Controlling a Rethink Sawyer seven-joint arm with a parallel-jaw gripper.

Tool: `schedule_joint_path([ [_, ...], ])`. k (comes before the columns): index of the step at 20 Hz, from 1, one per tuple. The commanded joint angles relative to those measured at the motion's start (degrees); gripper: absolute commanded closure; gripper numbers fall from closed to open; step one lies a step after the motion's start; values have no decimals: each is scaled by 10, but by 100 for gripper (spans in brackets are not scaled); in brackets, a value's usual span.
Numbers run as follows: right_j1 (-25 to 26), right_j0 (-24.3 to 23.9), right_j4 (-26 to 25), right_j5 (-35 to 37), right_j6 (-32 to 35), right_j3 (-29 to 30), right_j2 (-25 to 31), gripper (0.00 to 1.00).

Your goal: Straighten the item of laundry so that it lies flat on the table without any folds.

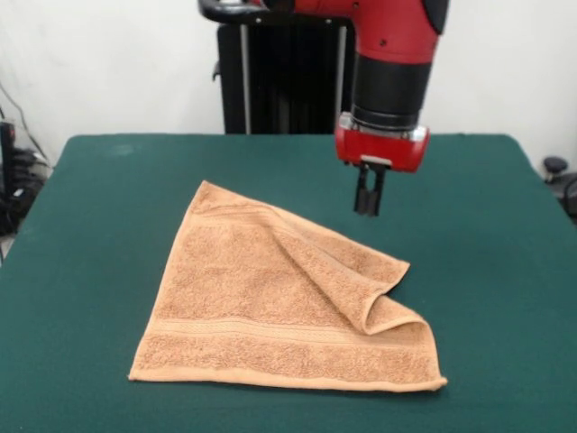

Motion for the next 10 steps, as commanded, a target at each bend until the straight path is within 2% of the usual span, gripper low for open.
schedule_joint_path([
  [1, 20, 28, 65, 77, 93, -70, -7, 100],
  [10, 18, 38, 95, 94, 81, -78, -12, 100],
])
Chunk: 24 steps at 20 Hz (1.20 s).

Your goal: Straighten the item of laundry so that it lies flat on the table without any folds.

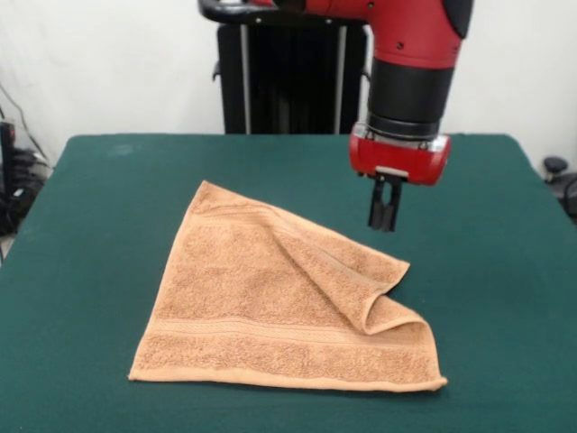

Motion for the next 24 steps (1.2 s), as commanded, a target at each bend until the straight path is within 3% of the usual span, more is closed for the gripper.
schedule_joint_path([
  [1, 11, 16, 39, 68, 78, -27, 2, 100],
  [8, 38, -10, 21, 19, 51, -18, 15, 100],
  [14, 96, -33, -4, -20, 27, -44, 25, 100],
  [24, 160, 3, -3, -71, 54, -82, -27, 100],
])
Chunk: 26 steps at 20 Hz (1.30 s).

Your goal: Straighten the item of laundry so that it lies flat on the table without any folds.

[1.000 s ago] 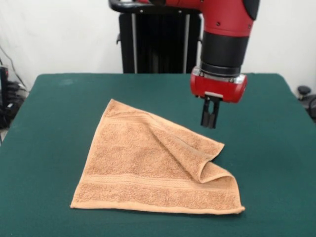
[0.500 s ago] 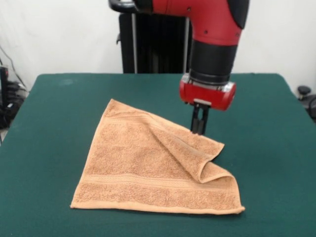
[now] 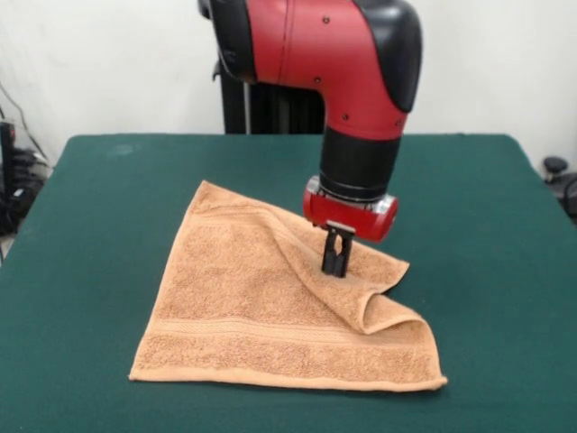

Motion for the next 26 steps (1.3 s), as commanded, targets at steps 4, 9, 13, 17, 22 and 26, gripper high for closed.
schedule_joint_path([
  [4, 58, 31, -6, -47, 62, -13, -6, 100],
  [9, 62, 41, 6, -55, 75, -9, -15, 100],
  [13, 58, 56, 16, -54, 85, -3, -22, 100],
  [17, 50, 58, 18, -52, 84, 8, -17, 100],
  [22, 26, 70, 26, -32, 90, 26, -14, 100],
  [26, -17, 70, 29, -6, 86, 58, -1, 100],
])
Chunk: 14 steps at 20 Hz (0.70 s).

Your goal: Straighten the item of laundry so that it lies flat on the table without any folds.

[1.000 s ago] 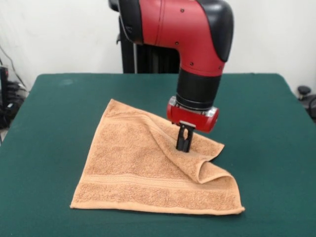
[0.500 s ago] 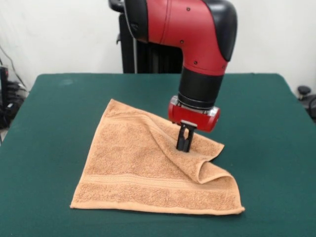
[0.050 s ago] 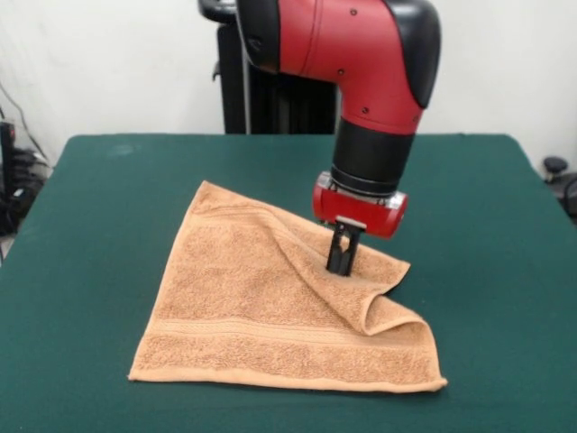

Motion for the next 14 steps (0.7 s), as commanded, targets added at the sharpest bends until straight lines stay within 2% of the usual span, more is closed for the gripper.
schedule_joint_path([
  [1, -25, 17, 28, 20, 85, 65, 47, 100],
  [8, -60, 9, 24, 24, 77, 102, 58, 100],
  [14, -39, 20, 26, 4, 86, 94, 46, 100],
])
